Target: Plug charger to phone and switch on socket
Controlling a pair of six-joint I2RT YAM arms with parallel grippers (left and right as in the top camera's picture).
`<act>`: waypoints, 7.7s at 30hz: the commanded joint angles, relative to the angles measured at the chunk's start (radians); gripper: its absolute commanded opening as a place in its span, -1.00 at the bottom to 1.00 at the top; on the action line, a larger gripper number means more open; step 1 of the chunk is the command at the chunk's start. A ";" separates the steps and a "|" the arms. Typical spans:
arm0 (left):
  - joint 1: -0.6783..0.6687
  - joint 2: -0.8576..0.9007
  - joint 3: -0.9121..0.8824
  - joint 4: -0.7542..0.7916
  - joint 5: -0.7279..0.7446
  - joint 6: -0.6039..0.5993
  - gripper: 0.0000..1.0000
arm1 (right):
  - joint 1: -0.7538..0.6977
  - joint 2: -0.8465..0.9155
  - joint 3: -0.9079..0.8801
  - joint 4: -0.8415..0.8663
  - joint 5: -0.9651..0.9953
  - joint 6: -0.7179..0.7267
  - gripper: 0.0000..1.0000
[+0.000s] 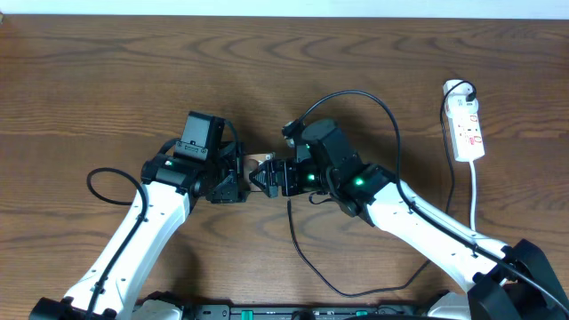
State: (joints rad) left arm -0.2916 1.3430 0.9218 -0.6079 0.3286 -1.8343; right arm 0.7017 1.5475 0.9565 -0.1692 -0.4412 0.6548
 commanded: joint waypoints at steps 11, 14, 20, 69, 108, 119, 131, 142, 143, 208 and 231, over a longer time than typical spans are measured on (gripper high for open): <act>-0.003 0.001 0.012 0.005 0.140 -0.008 -0.85 | 0.020 0.007 0.016 -0.005 0.018 0.003 0.37; -0.003 0.001 0.012 0.005 0.143 -0.007 -0.85 | 0.020 0.007 0.016 -0.003 0.022 0.003 0.35; -0.003 0.001 0.012 0.005 0.158 -0.007 -0.85 | 0.020 0.007 0.016 -0.003 0.024 0.003 0.16; -0.050 0.001 0.012 0.050 0.150 -0.008 -0.85 | 0.020 0.007 0.016 -0.003 0.043 0.007 -0.53; -0.050 0.001 0.011 0.040 0.150 0.001 0.68 | 0.019 0.007 0.016 -0.007 0.043 0.014 -0.98; -0.050 0.001 0.011 0.034 0.150 0.024 0.79 | 0.018 0.007 0.016 -0.008 0.043 0.013 -0.98; 0.012 -0.025 0.012 0.034 0.224 0.255 0.79 | -0.089 0.007 0.016 -0.082 0.054 0.002 -0.98; 0.191 -0.039 0.011 0.034 0.295 0.747 0.80 | -0.180 0.006 0.016 -0.045 0.047 0.106 -0.98; 0.208 -0.039 0.011 0.035 0.319 0.778 0.80 | -0.196 0.006 0.016 -0.039 0.047 0.143 -0.98; 0.312 -0.039 -0.458 1.375 0.310 0.122 0.81 | -0.039 0.006 0.016 0.432 0.033 1.035 -0.98; 0.312 -0.037 -0.458 1.373 0.319 0.123 0.08 | 0.016 0.006 0.016 0.463 0.078 1.031 -0.98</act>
State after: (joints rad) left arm 0.0238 1.3144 0.4641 0.7609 0.6476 -1.7164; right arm 0.7097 1.5570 0.9562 0.2813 -0.3710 1.6779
